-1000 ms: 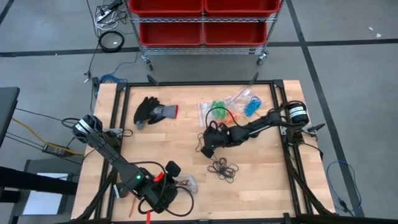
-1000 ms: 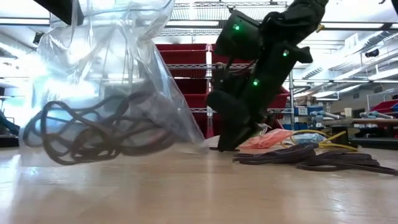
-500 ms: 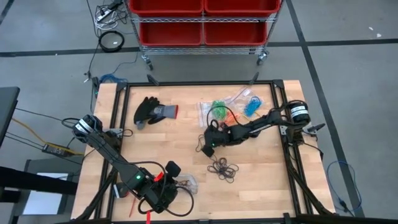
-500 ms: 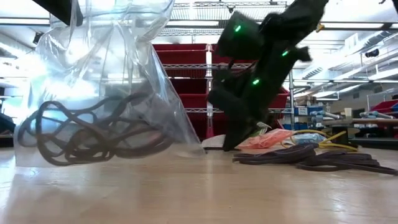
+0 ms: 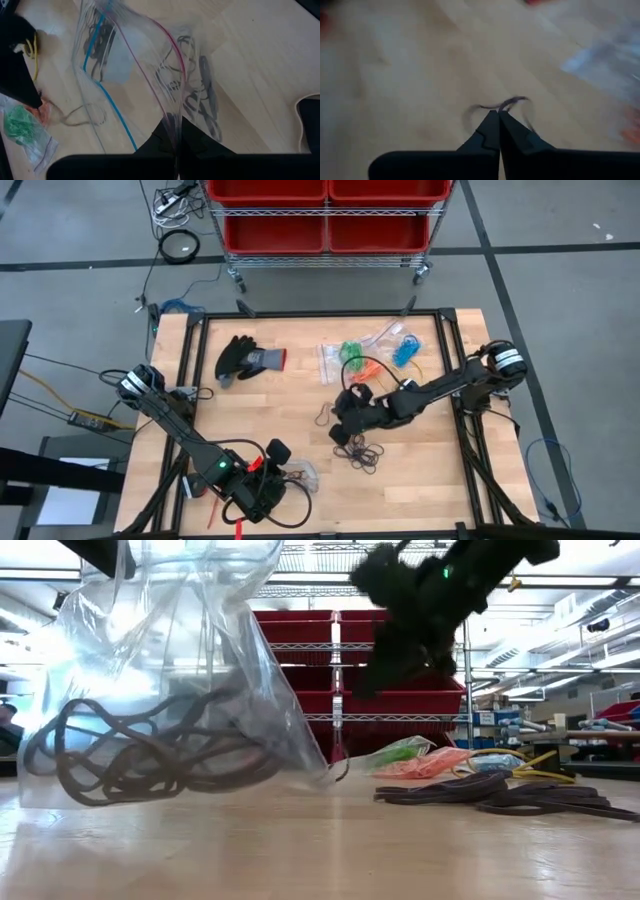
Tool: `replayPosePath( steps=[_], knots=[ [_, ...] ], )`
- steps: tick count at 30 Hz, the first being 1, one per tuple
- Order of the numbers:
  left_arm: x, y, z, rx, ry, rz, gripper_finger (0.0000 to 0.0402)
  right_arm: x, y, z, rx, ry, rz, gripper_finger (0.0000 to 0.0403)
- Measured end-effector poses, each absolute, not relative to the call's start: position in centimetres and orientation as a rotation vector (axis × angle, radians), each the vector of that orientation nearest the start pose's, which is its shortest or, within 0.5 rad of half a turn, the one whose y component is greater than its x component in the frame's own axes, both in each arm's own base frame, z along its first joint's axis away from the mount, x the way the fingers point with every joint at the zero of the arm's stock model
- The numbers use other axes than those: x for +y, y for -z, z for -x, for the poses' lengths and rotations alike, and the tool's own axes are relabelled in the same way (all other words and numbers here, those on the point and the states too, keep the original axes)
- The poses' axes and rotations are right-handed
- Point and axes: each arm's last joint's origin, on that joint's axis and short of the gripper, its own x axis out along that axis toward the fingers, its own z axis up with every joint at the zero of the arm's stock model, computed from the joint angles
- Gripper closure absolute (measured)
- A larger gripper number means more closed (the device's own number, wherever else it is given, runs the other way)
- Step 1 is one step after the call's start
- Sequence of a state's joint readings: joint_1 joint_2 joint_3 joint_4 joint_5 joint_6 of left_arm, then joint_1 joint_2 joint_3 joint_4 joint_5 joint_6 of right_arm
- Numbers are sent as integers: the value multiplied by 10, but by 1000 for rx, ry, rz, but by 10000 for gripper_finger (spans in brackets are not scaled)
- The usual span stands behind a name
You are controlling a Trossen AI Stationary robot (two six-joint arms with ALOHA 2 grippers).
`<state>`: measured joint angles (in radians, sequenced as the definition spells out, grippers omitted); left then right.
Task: Sort rubber bands
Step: Put the black rubber band into the transparent zip bag
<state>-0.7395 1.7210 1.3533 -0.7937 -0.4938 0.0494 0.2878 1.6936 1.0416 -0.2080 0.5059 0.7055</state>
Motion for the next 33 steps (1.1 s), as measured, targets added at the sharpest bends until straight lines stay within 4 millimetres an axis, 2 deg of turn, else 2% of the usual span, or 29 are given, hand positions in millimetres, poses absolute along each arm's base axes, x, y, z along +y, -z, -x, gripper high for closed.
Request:
replayPosePath(
  steps=[7, 15, 23, 33],
  knots=[
    [-224, -247, -265, 947, 242, -722, 400, 122, -214, -339, 451, 313, -308, 403],
    [-224, -247, -266, 941, 242, -719, 400, 156, -250, -340, 136, 119, -261, 403],
    [-224, -247, -266, 935, 243, -716, 400, 166, -276, -338, -89, -32, -233, 403],
    [-224, -247, -266, 933, 240, -719, 400, 178, -307, -346, -116, -117, -191, 403]
  ],
)
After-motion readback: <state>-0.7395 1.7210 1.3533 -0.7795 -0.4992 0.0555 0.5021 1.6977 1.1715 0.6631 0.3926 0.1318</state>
